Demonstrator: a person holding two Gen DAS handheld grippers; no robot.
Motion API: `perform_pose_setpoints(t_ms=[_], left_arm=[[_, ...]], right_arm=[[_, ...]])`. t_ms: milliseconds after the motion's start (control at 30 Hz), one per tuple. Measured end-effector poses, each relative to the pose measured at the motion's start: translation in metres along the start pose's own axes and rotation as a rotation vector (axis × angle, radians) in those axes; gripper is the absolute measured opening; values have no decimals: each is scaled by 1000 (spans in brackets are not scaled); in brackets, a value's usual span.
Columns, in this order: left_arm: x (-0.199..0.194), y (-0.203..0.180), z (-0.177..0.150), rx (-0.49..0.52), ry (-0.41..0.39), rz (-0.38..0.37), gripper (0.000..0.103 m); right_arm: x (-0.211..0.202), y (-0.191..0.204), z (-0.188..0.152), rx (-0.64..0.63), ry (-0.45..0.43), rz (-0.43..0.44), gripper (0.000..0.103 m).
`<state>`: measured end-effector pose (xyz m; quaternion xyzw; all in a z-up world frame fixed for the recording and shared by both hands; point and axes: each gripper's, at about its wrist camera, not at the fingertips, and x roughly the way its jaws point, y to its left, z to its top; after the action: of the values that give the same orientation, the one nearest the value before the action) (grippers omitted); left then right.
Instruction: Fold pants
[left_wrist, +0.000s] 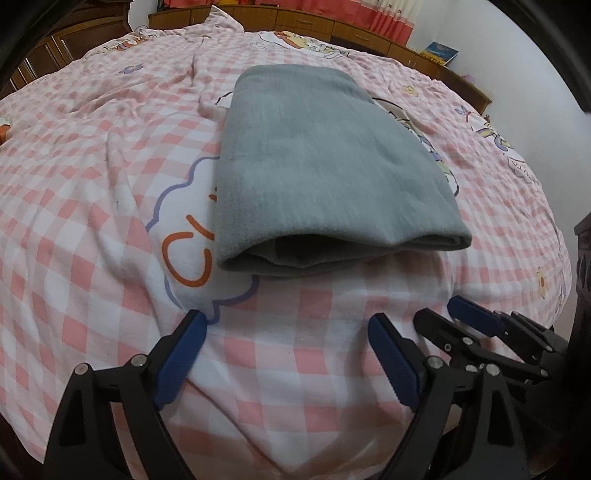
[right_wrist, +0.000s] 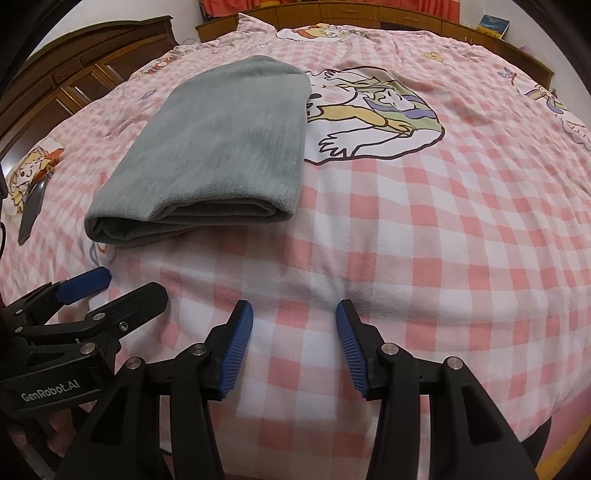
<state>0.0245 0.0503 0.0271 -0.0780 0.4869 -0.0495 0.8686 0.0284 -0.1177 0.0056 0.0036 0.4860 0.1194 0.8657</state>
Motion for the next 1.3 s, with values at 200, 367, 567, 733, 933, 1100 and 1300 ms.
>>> perform_pose_setpoints(t_ms=[200,367,567,733,933,1100,1300], left_arm=[[0,0,0,0,1,1,92],[0,1,0,-5,-1,-6,92],[-1,6,0,-35,-6,-35,92],[-1,7,0,-38,-4,-40,92],[-3,9,-1,-47,-5,-54,92],[-3,9,-1,-50,-5,-57,92],[-3,10,0,-49,-5,-57,92]], right_arm=[[0,1,0,0,-1,-1,49],[0,1,0,4,-4,2,50],[-2,-2,0,26,-17,23,54],[-2,-1,1,26,-17,21,55],[-2,1,1,25,-18,19,57],[-1,2,0,28,-21,21,57],[-1,1,0,28,-22,22,57]])
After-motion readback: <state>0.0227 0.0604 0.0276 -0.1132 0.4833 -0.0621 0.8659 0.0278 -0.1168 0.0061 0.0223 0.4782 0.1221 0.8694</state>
